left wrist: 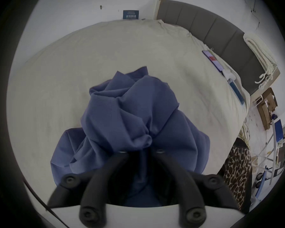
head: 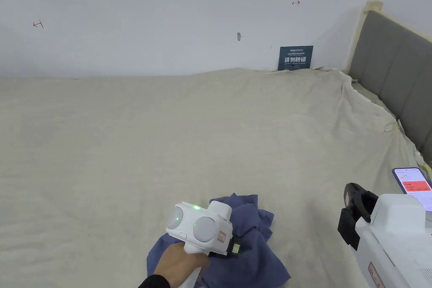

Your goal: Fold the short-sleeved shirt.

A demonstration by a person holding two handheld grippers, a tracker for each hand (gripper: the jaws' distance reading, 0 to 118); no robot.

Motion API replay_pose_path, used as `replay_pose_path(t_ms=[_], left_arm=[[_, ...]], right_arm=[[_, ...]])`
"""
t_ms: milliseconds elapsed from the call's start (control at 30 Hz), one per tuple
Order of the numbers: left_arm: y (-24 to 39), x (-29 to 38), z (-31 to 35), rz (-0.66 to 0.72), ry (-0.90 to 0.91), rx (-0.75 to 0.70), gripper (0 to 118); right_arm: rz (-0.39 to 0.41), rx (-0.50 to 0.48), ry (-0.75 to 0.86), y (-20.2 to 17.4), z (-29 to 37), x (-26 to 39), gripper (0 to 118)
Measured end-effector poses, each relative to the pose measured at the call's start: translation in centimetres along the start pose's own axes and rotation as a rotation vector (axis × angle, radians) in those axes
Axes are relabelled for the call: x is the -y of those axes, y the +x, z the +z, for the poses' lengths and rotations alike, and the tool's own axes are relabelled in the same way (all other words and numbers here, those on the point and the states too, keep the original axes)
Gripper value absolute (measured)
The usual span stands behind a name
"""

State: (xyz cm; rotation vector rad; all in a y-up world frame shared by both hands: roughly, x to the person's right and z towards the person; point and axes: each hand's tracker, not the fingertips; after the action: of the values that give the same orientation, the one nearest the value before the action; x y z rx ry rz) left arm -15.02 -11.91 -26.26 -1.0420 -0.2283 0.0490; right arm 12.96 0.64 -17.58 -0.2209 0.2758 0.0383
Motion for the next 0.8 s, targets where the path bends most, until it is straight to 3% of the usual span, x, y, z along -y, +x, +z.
replay_pose_path(t_ms=[67, 133, 167, 633, 733, 800], left_arm=[[0.1, -0.2, 1.4, 0.003, 0.019, 0.014, 72], [0.2, -0.5, 3.2, 0.022, 0.075, -0.018, 107], [0.2, -0.6, 4.4, 0.029, 0.124, -0.033, 114], [-1.6, 0.7, 19.5, 0.021, 0.749, -0.394, 112], [-2.2, 2.1, 20.6, -0.011, 0.853, -0.475, 99], [-2.5, 3.0, 20.9, -0.025, 0.898, -0.518, 80]], right_arm=[[0.001, 0.001, 0.002, 0.1, 0.1, -0.1, 0], [0.001, 0.0, 0.009, 0.3, 0.2, -0.3, 0], [0.002, 0.001, 0.013, 0.3, 0.3, -0.5, 0], [0.019, -0.008, 0.097, -0.6, 1.1, -3.8, 0], [0.02, -0.015, 0.111, -0.9, 0.9, -4.1, 0], [0.02, -0.019, 0.12, -1.2, 0.9, -4.3, 0]])
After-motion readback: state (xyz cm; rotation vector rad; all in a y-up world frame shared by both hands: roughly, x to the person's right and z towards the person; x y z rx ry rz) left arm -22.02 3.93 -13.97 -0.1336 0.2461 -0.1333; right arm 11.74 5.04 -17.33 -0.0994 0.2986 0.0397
